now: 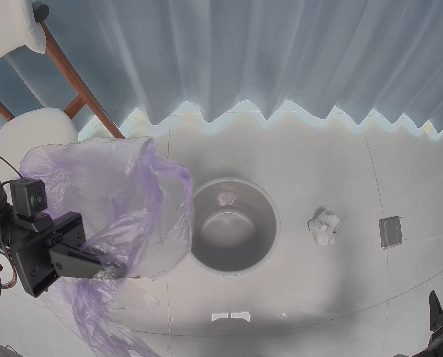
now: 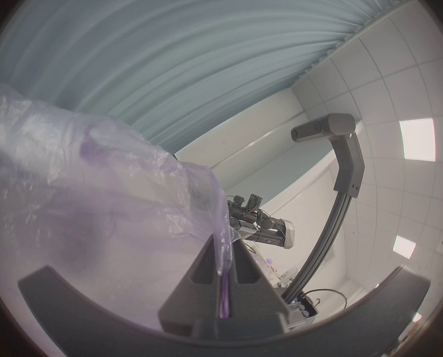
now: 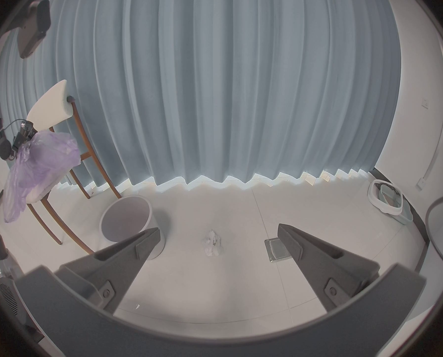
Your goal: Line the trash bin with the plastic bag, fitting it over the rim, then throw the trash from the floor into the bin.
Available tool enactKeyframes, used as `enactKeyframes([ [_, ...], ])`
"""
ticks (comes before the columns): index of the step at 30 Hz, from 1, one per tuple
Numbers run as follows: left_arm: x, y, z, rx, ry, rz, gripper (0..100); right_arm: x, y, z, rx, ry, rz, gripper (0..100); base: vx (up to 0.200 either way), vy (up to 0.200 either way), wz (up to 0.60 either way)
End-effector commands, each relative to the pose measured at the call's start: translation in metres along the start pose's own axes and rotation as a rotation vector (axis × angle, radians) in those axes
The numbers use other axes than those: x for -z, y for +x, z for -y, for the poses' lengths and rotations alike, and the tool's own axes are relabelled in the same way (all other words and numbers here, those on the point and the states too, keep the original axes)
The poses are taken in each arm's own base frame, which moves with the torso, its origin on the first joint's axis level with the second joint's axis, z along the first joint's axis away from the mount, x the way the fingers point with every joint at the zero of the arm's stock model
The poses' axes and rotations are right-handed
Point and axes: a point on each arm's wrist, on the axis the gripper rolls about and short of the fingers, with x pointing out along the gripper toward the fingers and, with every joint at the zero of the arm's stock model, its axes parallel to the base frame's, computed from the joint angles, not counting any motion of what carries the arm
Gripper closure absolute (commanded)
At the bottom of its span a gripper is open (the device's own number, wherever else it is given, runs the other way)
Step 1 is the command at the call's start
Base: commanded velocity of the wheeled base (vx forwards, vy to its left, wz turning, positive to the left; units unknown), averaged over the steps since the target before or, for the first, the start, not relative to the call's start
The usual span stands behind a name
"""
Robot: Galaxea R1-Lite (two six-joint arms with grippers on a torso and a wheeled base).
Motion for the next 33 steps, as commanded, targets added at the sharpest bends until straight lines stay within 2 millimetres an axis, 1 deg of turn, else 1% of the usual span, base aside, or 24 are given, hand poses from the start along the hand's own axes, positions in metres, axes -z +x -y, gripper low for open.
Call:
enactKeyframes([
  [1,0.008,0.022,-0.031,0.055,-0.006,-0.021,100,0.005,0.000,0.000,0.000,0.000,0.000,0,0.000,0.000,0.00],
  [5,0.008,0.034,-0.049,0.007,0.067,0.023,100,0.005,0.000,0.000,0.000,0.000,0.000,0,0.000,0.000,0.00],
  [6,0.008,0.034,-0.049,0.007,0.067,0.023,100,0.005,0.000,0.000,0.000,0.000,0.000,0,0.000,0.000,0.00],
  [7,0.008,0.038,-0.062,0.002,0.086,0.036,100,0.005,0.000,0.000,0.000,0.000,0.000,0,0.000,0.000,0.00],
  [8,0.009,0.039,-0.064,0.001,0.086,0.037,100,0.005,0.000,0.000,0.000,0.000,0.000,0,0.000,0.000,0.00],
  [9,0.007,0.043,-0.077,0.003,0.106,0.046,100,0.005,0.000,0.000,0.000,0.000,0.000,0,0.000,0.000,0.00],
  [11,0.001,0.049,-0.085,0.019,0.131,0.057,100,0.005,0.000,0.000,0.000,0.000,0.000,0,0.000,0.000,0.00],
  [14,-0.009,0.054,-0.094,0.018,0.114,0.081,100,0.005,0.000,0.000,0.000,0.000,0.000,0,0.000,0.000,0.00],
  [15,-0.018,0.060,-0.102,0.016,0.097,0.103,100,0.005,0.000,0.000,0.000,0.000,0.000,0,0.000,0.000,0.00],
  [16,-0.020,0.065,-0.107,0.015,0.078,0.116,100,0.005,0.000,0.000,0.000,0.000,0.000,0,0.000,0.000,0.00],
  [19,-0.016,0.072,-0.111,0.001,0.040,0.141,100,0.005,0.000,0.000,0.000,0.000,0.000,0,0.000,0.000,0.00],
  [22,-0.008,0.075,-0.110,0.003,-0.006,0.132,100,0.005,0.000,0.000,0.000,0.000,0.000,0,0.000,0.000,0.00],
  [27,-0.007,0.082,-0.109,0.023,-0.015,0.124,100,0.005,0.000,0.000,0.000,0.000,0.000,0,0.000,0.000,0.00],
  [32,-0.008,0.082,-0.106,0.027,0.011,0.124,100,0.005,0.000,0.000,0.000,0.000,0.000,0,0.000,0.000,0.00],
  [33,-0.008,0.081,-0.105,0.027,0.011,0.124,100,0.005,0.000,0.000,0.000,0.000,0.000,0,0.200,0.000,0.00],
])
